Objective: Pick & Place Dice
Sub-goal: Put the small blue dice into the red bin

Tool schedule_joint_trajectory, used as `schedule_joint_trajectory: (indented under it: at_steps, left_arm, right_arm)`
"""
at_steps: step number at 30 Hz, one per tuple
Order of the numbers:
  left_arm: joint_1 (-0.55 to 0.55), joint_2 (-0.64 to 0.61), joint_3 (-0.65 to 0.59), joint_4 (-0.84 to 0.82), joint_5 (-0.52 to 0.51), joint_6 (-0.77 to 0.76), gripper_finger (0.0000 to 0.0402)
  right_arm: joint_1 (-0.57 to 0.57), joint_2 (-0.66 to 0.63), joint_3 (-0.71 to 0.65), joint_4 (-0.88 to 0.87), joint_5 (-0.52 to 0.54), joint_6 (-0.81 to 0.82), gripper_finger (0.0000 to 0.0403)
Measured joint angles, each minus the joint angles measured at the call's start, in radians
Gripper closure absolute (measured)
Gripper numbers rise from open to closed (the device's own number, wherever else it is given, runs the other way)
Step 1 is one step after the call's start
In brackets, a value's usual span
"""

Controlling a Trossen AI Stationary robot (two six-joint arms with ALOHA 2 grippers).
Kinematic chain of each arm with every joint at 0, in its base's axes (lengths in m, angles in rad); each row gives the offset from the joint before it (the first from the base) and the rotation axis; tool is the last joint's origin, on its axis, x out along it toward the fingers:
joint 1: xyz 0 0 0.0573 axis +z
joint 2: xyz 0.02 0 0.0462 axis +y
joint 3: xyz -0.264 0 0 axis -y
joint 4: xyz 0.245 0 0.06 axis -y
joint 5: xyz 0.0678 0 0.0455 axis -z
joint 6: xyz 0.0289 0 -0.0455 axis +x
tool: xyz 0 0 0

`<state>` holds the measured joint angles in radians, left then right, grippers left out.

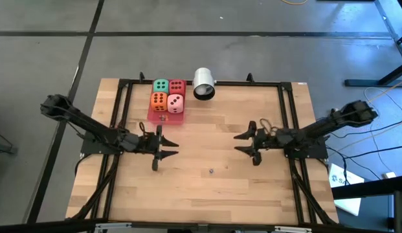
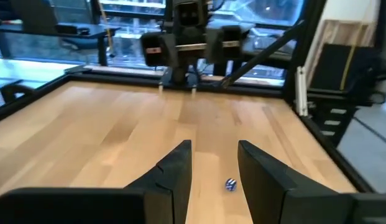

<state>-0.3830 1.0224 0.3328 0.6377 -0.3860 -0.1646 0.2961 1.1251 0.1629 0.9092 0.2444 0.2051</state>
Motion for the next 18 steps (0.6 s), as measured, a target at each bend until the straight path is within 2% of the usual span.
schedule_joint_trajectory:
  at_steps: [3, 11, 18]
  left_arm:
    - [-0.015, 0.062, 0.0, 0.045, -0.035, 0.002, 0.028]
    - [-0.041, 0.249, 0.001, 0.215, -0.041, -0.022, 0.0283]
    - [-0.073, 0.364, 0.001, 0.35, -0.04, -0.035, 0.0281]
  right_arm:
    - [0.031, 0.131, 0.063, 0.001, 0.003, -0.032, 0.0181]
    - [0.105, 0.435, 0.147, 0.036, 0.156, 0.037, 0.0181]
    - [0.176, 0.613, 0.323, 0.017, 0.167, 0.031, 0.0181]
